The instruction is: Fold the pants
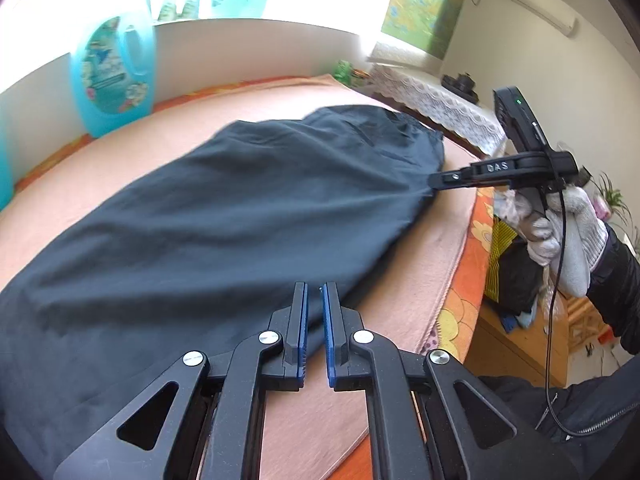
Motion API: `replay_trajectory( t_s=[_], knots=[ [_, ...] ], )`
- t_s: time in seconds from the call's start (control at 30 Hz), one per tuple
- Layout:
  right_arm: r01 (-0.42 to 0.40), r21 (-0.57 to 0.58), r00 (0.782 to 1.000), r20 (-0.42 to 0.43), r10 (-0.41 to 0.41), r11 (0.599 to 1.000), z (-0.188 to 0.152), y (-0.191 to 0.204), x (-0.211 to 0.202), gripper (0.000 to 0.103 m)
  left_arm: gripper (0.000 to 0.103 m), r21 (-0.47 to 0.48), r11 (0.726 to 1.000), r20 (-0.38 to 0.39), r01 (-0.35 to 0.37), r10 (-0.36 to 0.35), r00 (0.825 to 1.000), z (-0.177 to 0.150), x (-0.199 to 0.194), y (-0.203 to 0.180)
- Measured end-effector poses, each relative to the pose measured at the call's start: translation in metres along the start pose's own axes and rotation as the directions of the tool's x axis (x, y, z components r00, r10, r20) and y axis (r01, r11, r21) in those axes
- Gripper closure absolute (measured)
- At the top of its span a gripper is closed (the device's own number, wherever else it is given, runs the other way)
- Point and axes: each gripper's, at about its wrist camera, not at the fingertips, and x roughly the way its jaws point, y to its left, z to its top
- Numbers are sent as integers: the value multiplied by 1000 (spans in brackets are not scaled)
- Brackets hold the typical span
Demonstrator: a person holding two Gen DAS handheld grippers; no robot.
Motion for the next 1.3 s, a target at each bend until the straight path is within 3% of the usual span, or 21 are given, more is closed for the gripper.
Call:
replay_trajectory(
  t_s=[0.17, 0.23, 0.3, 0.4, 0.47, 0.53, 0.6, 0.63, 0.73, 0.83, 0.93, 1.07, 1.23, 1.3],
  knots=[
    [-26, -114, 999, 39, 31, 993, -1, 28, -8, 86, 87, -168, 972, 56, -165, 177, 983, -30, -59, 58],
    [-43, -151, 998, 42, 50, 988, 2, 41, -6, 86, 86, -242, 943, 51, -228, 247, 968, -45, -77, 83],
    [-43, -200, 998, 46, 53, 979, 5, 57, -2, 86, 86, -301, 903, 40, -308, 334, 942, -60, -95, 103],
    [-58, -250, 996, 52, 74, 966, 9, 73, 1, 83, 86, -360, 822, 14, -441, 478, 878, -83, -122, 131],
    [-87, -270, 993, 52, 105, 959, 14, 85, 2, 71, 85, -450, 762, 5, -466, 524, 852, -101, -141, 152],
    [-109, -310, 990, 54, 132, 944, 15, 100, 4, 70, 78, -533, 695, 2, -482, 571, 821, -120, -162, 168],
    [-122, -347, 988, 48, 148, 930, 13, 117, 9, 70, 59, -603, 616, -13, -507, 627, 779, -140, -182, 179],
    [-138, -360, 986, 35, 161, 923, 11, 124, 12, 69, 58, -634, 583, -20, -509, 646, 763, -148, -191, 184],
    [-180, -381, 981, -7, 192, 907, 5, 141, 25, 69, 58, -693, 495, -54, -524, 690, 722, -164, -207, 198],
    [-187, -404, 980, -22, 195, 895, -1, 152, 33, 69, 57, -699, 427, -113, -573, 726, 678, -173, -211, 214],
    [-182, -413, 982, -25, 188, 893, -7, 155, 36, 69, 55, -733, 372, -142, -569, 734, 664, -182, -210, 228],
    [-168, -395, 984, -20, 174, 903, -6, 148, 36, 69, 52, -745, 368, -170, -556, 701, 692, -193, -201, 240],
    [-153, -359, 988, -25, 154, 921, -4, 135, 41, 68, 53, -737, 358, -171, -573, 722, 671, -191, -195, 239],
    [-148, -350, 989, -32, 146, 925, -4, 132, 45, 68, 54, -723, 353, -178, -594, 736, 654, -188, -193, 236]
  ],
)
